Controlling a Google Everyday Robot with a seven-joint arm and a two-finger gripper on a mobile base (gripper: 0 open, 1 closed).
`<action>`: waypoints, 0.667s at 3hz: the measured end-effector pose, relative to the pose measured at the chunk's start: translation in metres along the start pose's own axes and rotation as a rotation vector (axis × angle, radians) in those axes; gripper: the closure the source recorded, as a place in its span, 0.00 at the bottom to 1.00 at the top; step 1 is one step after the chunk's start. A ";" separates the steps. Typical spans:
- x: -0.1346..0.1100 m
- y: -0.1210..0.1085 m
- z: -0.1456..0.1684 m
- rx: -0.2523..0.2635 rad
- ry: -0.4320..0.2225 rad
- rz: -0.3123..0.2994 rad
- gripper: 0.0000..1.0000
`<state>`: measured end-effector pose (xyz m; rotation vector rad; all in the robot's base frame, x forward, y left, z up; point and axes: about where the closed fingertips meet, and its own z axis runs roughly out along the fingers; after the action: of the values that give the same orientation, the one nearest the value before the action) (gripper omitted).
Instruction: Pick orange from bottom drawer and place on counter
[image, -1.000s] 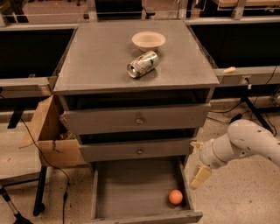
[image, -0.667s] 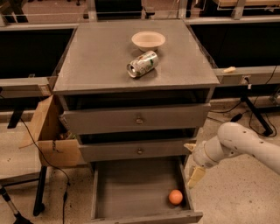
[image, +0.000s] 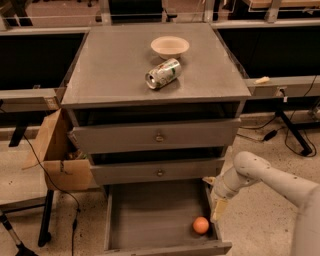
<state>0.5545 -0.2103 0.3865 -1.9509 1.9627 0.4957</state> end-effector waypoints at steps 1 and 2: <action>0.036 -0.009 0.060 -0.088 -0.032 -0.074 0.00; 0.036 -0.009 0.060 -0.088 -0.032 -0.074 0.00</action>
Offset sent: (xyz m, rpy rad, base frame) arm 0.0040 -0.0019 -0.0542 0.0225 0.0434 0.0900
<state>0.5625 -0.2144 0.3161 -2.0474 1.8719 0.5996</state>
